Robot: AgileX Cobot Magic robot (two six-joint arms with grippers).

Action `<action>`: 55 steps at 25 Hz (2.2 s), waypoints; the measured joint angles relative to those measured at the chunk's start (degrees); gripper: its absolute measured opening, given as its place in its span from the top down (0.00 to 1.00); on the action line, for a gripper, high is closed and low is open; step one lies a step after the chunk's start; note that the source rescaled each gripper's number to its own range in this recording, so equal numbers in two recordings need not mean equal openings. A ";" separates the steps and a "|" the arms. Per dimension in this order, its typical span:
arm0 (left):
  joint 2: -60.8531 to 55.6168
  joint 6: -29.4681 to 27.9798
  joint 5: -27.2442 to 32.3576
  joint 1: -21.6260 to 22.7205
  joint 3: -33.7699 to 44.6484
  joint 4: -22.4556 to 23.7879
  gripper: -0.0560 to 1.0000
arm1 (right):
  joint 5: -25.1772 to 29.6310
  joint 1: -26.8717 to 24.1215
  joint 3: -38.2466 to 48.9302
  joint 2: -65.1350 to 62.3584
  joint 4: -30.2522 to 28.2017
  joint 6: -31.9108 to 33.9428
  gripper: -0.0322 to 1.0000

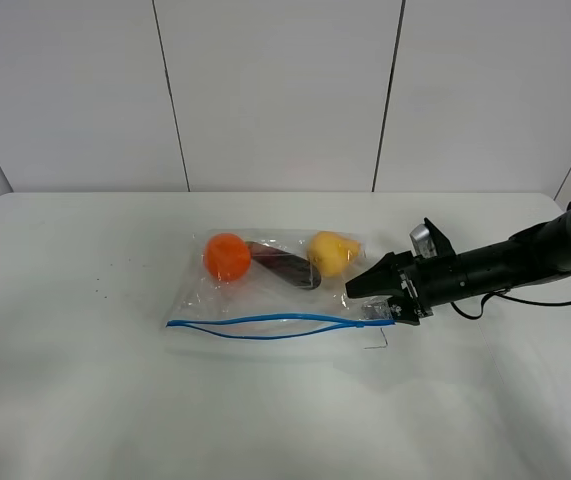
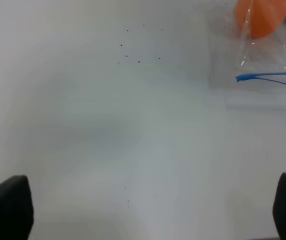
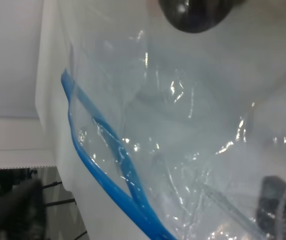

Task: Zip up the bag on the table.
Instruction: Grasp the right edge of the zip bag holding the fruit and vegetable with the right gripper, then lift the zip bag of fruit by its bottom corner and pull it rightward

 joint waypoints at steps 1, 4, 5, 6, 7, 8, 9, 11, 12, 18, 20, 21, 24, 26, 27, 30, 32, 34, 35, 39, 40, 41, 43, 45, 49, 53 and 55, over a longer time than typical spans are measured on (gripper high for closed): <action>0.00 0.00 0.00 0.00 0.00 0.00 0.00 | 0.14 0.00 0.00 0.00 0.00 0.18 0.19; 0.00 0.00 0.00 0.00 0.00 0.00 0.00 | 0.67 0.00 0.00 0.00 0.04 0.52 0.34; 0.00 0.00 0.00 0.00 0.00 0.00 0.00 | 0.82 0.00 0.00 0.00 0.04 0.66 0.39; 0.00 0.00 0.00 0.00 0.00 0.00 0.00 | 0.97 0.00 0.00 0.00 0.04 0.81 0.43; 0.00 0.00 0.00 0.00 0.00 0.00 0.00 | 1.03 0.00 0.00 0.00 0.04 0.95 0.46; 0.00 0.00 0.00 0.00 0.00 0.00 0.00 | 1.08 0.00 0.00 0.00 0.04 1.09 0.49; 0.00 0.00 0.00 0.00 0.00 0.00 0.00 | 1.08 0.00 0.00 0.00 -0.01 1.38 0.53; 0.00 0.00 0.00 0.00 0.00 0.00 0.00 | 1.08 0.00 0.00 0.00 -0.07 1.93 0.58; 0.00 0.00 0.00 0.00 0.00 0.00 0.00 | 1.08 0.00 0.00 0.00 -0.07 2.13 0.60; 0.00 0.00 0.00 0.00 0.00 0.00 0.00 | 1.09 0.00 0.00 0.00 -0.37 2.38 0.80; 0.00 0.00 0.00 0.00 0.00 0.00 0.00 | 1.50 0.00 0.00 0.00 -0.42 2.38 0.87; 0.00 0.00 0.00 0.00 0.00 0.00 0.00 | 1.68 0.00 0.00 0.00 -0.42 2.38 0.90; 0.00 0.00 0.00 0.00 0.00 0.00 0.00 | 2.29 0.00 0.00 0.00 -0.42 2.38 0.97; 0.00 0.00 0.00 0.00 0.00 0.00 0.00 | 3.03 0.00 0.00 0.00 -0.42 2.38 0.97; 0.00 0.00 0.00 0.00 0.00 0.00 0.00 | 3.30 0.00 0.00 0.00 -0.42 2.38 0.97; 0.00 0.00 0.00 0.00 0.00 0.00 0.00 | 4.09 0.00 0.00 0.00 -0.42 2.38 0.97; 0.00 0.00 0.00 0.00 0.00 0.00 0.00 | 4.12 0.00 0.00 0.00 -0.42 2.38 0.97; 0.00 0.00 0.00 0.00 0.00 0.00 0.00 | 4.17 0.00 0.00 0.00 -0.19 2.52 0.97; 0.00 0.00 0.00 0.00 0.00 0.00 0.00 | 4.23 0.00 0.00 0.00 -0.06 2.74 0.97; 0.00 0.00 0.00 0.00 0.00 0.00 0.00 | 4.27 0.00 0.00 0.00 -0.06 4.09 0.97; 0.00 0.00 0.00 0.00 0.00 0.00 0.00 | 4.27 0.00 0.00 -0.21 -0.06 4.22 0.97; 0.00 0.00 0.00 0.00 0.00 0.00 0.00 | 4.27 0.00 0.00 -0.64 -0.06 4.30 0.97; 0.00 0.00 0.00 0.00 0.00 0.00 0.00 | 4.17 0.00 0.00 -2.10 0.29 4.30 0.97; 0.00 0.00 0.00 0.00 0.00 0.00 0.00 | 4.17 0.00 0.00 -4.28 0.62 4.02 0.97; 0.00 0.00 0.00 0.00 0.00 0.00 0.00 | 4.23 0.00 -0.16 -8.18 0.81 3.90 0.97; 0.00 0.00 0.00 0.00 0.00 0.00 0.00 | 4.28 0.00 -0.16 -10.47 0.10 5.09 0.97; 0.00 0.00 0.00 0.00 0.00 0.00 0.00 | 4.28 0.00 -0.16 -10.62 -0.90 5.56 0.97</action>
